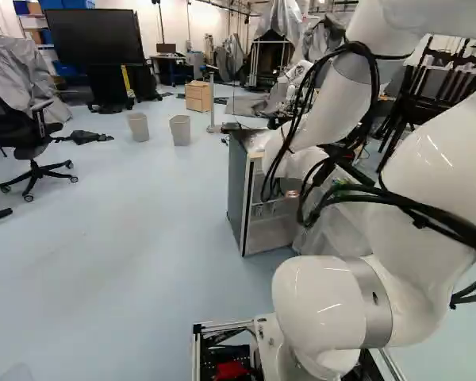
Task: Grab a drink from the fridge
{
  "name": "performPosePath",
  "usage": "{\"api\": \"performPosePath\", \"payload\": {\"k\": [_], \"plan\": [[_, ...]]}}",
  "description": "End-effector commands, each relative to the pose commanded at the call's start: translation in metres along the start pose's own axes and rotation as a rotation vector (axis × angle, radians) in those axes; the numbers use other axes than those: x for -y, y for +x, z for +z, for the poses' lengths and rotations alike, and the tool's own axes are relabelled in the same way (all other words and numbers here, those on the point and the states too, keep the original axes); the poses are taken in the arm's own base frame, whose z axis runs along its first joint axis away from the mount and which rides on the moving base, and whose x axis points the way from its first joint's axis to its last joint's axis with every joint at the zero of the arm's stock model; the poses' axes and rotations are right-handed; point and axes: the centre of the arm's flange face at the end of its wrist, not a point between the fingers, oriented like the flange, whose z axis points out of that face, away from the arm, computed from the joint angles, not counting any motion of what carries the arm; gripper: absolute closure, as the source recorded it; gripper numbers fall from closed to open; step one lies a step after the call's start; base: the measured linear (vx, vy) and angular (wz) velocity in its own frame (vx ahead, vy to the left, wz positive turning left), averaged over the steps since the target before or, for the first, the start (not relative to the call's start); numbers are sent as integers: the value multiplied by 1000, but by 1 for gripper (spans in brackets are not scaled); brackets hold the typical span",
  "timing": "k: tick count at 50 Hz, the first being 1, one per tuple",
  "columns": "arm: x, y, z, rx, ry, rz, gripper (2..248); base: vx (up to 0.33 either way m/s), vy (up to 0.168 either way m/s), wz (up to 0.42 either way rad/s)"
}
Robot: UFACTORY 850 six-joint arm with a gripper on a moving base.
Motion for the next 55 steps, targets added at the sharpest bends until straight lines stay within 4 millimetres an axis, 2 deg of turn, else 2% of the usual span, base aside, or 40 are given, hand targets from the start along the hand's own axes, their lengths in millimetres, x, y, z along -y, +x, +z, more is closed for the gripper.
{"api": "performPosePath", "payload": {"k": [55], "plan": [[-11,49,15,120,-35,11,159,0,0,0]]}}
